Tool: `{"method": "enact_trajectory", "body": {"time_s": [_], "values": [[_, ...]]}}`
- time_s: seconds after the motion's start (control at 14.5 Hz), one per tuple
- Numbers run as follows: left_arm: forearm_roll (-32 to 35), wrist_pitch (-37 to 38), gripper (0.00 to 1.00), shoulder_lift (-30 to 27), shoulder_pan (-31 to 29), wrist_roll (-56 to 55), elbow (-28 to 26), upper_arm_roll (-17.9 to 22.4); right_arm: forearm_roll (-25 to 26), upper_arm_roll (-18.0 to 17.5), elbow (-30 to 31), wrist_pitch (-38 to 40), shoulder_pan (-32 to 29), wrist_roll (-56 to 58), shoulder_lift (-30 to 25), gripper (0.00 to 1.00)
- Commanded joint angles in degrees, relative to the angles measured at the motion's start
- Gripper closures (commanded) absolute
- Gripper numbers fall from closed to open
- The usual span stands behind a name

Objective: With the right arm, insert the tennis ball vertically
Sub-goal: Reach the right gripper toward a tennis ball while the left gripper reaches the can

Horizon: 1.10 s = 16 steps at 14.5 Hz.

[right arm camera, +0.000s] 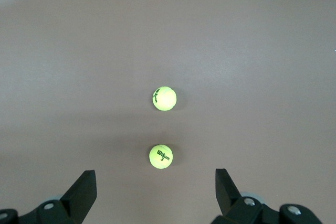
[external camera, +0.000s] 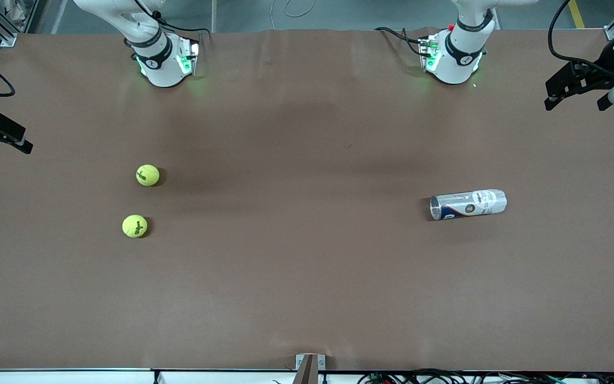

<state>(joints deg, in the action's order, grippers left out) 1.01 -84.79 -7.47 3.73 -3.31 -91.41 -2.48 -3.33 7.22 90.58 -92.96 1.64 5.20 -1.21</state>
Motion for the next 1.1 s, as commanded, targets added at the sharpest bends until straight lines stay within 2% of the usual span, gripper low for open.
{"method": "enact_trajectory", "body": {"time_s": [0.0,0.55,1.03], "values": [[0.8,0.6,0.0,-1.1,-0.2,-0.2,-0.5,-0.4,1.0,-0.5,0.3,0.6,-0.5,0.6,-0.5,0.0],[0.2,0.0,0.0,-0.9,0.0,-0.8,-0.3,-0.4,1.0,-0.5,0.6,0.6,-0.5,0.6,-0.5,0.0],[0.2,-0.3,0.0,4.6,0.5,-1.0,1.1,-0.6,1.0,-0.5,2.8,0.4,-0.5,0.6,-0.3,0.0]]}}
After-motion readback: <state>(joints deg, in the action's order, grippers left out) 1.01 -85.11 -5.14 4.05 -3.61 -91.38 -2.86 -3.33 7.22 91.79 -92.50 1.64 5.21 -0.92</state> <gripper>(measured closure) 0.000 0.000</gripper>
